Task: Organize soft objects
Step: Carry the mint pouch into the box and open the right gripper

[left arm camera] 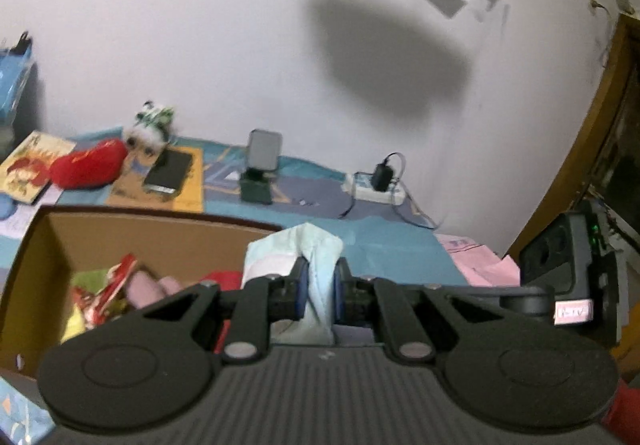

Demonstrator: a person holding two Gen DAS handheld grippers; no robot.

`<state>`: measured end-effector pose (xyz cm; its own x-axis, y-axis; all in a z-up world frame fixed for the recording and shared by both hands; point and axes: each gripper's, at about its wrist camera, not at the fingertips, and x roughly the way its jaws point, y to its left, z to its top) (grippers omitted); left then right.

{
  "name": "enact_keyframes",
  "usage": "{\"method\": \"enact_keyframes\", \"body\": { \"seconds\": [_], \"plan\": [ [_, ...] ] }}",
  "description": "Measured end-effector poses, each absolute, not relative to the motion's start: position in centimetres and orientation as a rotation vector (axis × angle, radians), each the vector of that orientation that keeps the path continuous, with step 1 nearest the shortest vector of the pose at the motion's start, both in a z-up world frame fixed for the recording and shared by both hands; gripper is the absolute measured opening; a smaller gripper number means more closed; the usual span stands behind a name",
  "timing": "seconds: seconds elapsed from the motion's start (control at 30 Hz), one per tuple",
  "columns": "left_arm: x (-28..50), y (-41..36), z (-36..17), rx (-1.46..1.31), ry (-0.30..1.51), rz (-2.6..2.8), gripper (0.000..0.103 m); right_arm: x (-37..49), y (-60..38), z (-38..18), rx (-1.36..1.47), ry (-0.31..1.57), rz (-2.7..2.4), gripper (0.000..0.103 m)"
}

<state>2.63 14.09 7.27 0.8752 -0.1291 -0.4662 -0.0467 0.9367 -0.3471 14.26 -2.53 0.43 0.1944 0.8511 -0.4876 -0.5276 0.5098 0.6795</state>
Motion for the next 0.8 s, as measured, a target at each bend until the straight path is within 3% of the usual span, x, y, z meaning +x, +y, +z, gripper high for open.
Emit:
{"method": "enact_keyframes", "body": {
  "seconds": [0.53,0.67,0.7,0.73,0.77,0.8],
  "plan": [
    [4.1,24.4,-1.1,-0.404,0.767,0.217,0.009,13.6,1.5,-2.9,0.4,1.053,0.913,0.022],
    [3.6,25.3,-1.8,-0.37,0.803,0.254,0.023,13.5,0.8,-3.3,0.431,1.06,0.879,0.021],
    [3.3,25.3,-1.8,-0.35,0.806,0.269,0.03,13.4,0.6,-3.3,0.434,1.057,0.875,0.019],
    [3.2,25.3,-1.8,-0.331,0.809,0.289,0.056,13.3,0.3,-3.2,0.434,1.047,0.87,0.019],
    [3.0,25.4,-1.7,-0.307,0.808,0.32,0.062,13.2,0.1,-3.0,0.432,1.039,0.866,0.019],
    [2.7,25.3,-1.5,-0.29,0.798,0.345,0.062,13.1,-0.1,-2.8,0.431,1.032,0.862,0.02]
  ]
}}
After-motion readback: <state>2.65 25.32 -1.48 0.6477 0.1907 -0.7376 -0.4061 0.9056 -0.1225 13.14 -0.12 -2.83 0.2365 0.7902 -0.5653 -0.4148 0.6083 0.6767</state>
